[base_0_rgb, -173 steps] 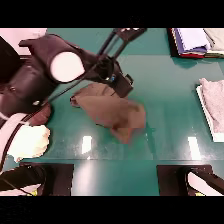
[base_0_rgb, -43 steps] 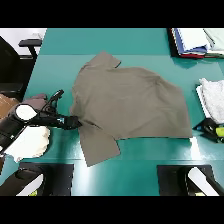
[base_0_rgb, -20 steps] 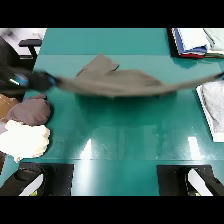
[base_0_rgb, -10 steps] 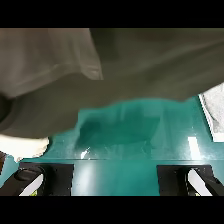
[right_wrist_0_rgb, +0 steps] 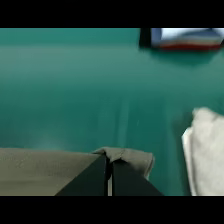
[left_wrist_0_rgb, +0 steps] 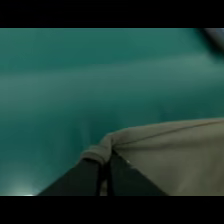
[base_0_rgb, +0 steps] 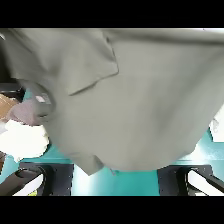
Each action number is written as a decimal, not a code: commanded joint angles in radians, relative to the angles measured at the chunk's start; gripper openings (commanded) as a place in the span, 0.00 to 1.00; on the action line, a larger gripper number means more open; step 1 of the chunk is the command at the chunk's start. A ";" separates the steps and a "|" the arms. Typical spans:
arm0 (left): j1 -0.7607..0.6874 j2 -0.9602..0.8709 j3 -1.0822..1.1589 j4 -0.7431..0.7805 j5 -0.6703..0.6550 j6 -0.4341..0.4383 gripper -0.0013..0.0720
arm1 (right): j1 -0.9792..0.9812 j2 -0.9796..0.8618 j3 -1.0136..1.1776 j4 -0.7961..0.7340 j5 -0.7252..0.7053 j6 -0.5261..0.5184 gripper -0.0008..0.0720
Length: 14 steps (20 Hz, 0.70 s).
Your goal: Fold the shirts.
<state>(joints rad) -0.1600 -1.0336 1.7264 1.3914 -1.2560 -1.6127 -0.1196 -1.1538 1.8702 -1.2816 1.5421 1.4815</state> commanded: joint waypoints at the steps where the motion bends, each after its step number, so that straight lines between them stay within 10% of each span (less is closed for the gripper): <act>1: 0.001 -0.187 -0.188 0.016 0.025 -0.003 0.05 | 0.079 -0.188 -0.129 -0.063 0.005 0.032 0.03; 8: 0.059 -0.555 -0.177 -0.025 0.303 0.034 0.05 | 0.089 -0.586 -0.031 -0.020 -0.129 0.024 0.03; 14: 0.155 -0.586 -0.152 -0.272 0.270 0.180 0.05 | 0.089 -0.677 0.126 0.005 -0.107 0.001 0.04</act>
<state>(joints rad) -0.0441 -1.5974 1.5673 1.2415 -0.9581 -1.5158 -0.0315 -1.7947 1.9476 -1.2850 1.4220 1.4990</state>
